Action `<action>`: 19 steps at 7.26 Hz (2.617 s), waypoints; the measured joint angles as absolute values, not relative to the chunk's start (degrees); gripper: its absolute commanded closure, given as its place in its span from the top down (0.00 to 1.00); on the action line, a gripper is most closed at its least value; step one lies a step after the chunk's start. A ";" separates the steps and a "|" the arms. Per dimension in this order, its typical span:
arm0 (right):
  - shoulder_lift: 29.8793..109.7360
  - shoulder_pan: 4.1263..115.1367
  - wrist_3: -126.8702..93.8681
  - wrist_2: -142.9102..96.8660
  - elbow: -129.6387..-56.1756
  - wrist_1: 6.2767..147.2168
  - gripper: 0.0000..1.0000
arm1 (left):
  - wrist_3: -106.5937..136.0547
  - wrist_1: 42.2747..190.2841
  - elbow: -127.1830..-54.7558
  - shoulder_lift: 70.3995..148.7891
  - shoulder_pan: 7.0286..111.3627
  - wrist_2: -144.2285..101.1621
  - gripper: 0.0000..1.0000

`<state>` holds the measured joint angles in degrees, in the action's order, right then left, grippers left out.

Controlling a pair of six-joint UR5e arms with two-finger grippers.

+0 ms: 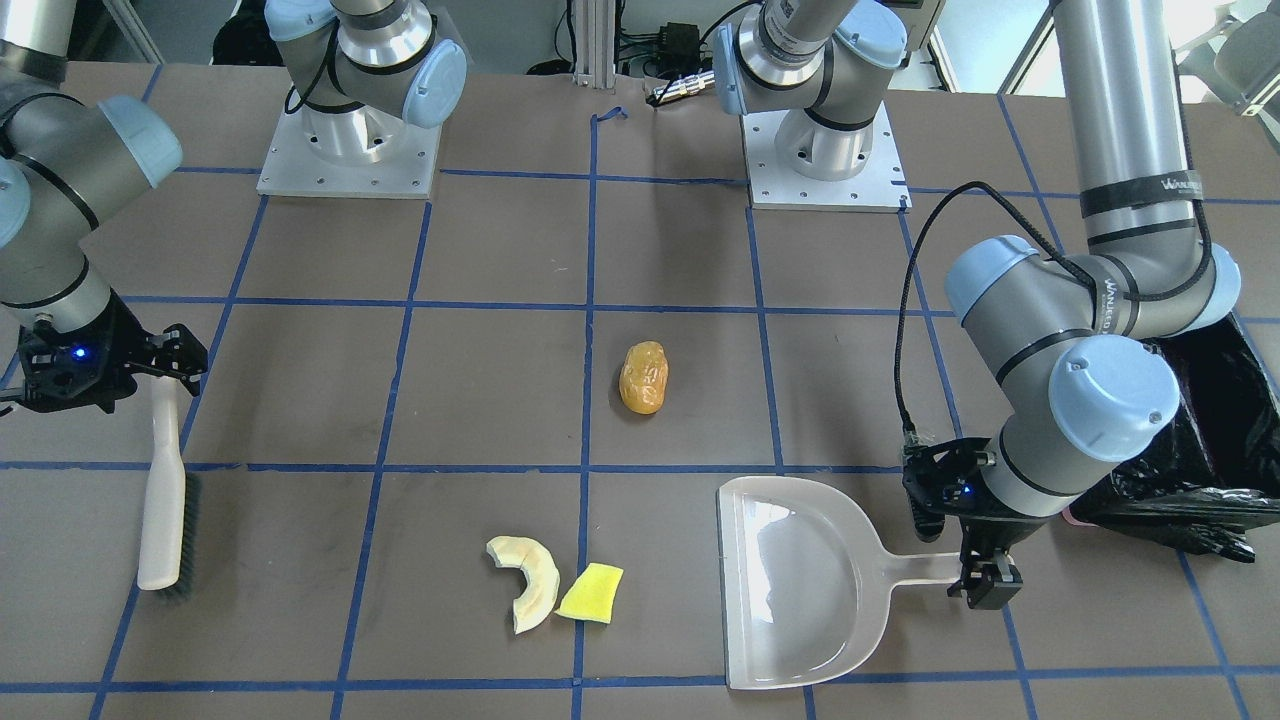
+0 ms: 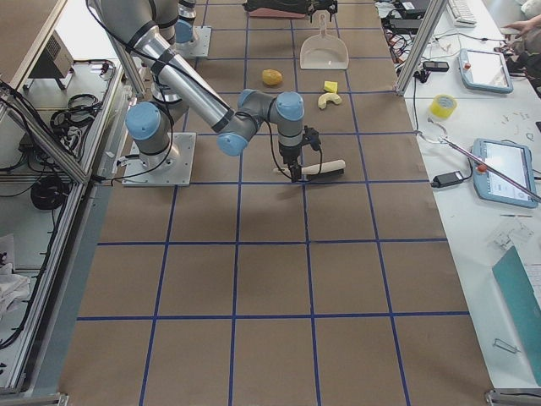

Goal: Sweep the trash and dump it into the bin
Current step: 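Close the left gripper on the dustpan handle while the right gripper grasps the brush, then lift the brush with the right gripper and carry it toward the sponge and apple slice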

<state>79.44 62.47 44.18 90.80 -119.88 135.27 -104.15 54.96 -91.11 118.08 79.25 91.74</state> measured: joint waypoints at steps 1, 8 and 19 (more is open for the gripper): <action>79.37 62.44 44.20 90.77 -119.88 134.79 0.67 | -104.17 54.80 -91.02 118.62 79.19 91.73 1.00; 79.65 62.40 43.57 90.46 -119.80 133.63 0.00 | -103.18 52.09 -91.04 121.12 79.10 91.51 0.51; 88.04 88.00 1.75 86.78 -115.14 120.55 0.00 | -103.36 51.77 -90.88 121.04 79.10 91.41 0.30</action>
